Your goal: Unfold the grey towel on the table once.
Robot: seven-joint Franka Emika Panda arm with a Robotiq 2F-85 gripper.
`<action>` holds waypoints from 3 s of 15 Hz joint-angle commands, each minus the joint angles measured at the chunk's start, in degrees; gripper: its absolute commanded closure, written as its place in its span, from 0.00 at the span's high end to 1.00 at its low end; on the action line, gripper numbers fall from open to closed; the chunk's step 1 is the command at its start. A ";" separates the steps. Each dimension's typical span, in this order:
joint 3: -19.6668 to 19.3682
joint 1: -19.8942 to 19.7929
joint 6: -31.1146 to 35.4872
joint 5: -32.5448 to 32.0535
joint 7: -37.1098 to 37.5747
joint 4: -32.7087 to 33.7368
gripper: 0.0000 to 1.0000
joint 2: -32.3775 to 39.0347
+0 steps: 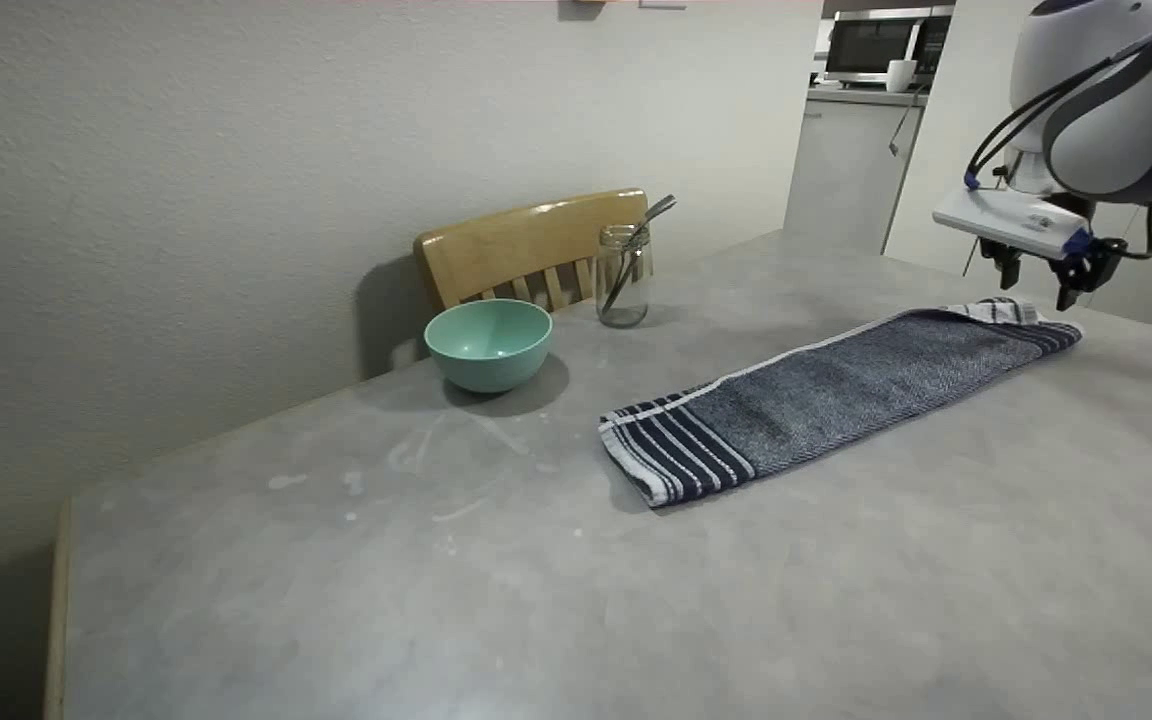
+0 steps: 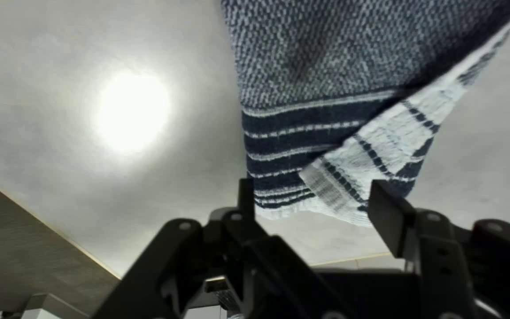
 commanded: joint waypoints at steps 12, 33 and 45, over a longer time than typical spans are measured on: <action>10.53 -17.10 -5.75 5.96 -11.76 5.93 0.00 3.62; 11.70 -19.42 10.12 15.58 -35.28 11.10 0.00 8.76; 5.09 -14.72 17.75 28.14 -20.40 10.82 0.00 11.97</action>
